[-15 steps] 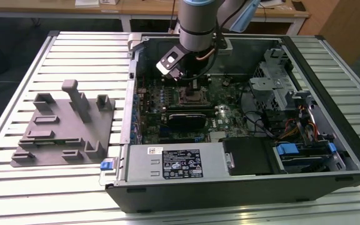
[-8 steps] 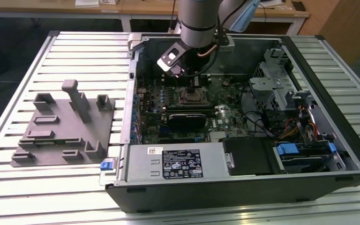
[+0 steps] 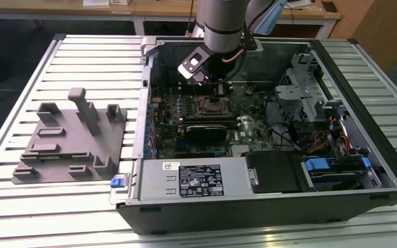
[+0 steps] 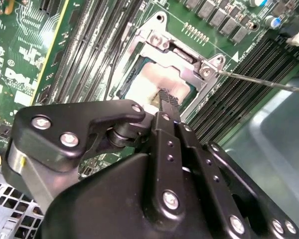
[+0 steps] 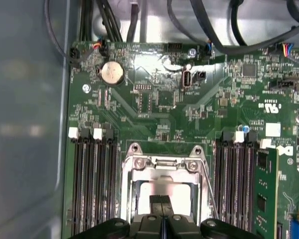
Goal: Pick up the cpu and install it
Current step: 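Close the cpu cover, then install the first cpu locking lever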
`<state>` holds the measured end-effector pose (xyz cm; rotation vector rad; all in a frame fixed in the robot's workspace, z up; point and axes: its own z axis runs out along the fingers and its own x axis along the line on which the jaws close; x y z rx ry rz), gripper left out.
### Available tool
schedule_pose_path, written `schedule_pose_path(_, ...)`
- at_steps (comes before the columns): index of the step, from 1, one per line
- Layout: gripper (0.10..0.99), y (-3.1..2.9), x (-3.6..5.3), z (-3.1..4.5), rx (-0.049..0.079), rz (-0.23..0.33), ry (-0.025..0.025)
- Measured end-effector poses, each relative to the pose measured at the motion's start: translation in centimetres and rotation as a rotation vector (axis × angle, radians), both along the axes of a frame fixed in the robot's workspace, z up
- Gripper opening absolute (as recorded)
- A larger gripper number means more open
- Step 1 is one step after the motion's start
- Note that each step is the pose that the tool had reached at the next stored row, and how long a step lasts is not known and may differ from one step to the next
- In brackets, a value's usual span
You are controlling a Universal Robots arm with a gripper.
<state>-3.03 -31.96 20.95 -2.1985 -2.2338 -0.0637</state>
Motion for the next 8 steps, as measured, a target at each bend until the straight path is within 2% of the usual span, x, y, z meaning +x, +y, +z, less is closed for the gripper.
schedule_pose_path(8, 0.106, 0.01, 0.1, 0.04, 0.0, 0.0, 0.0)
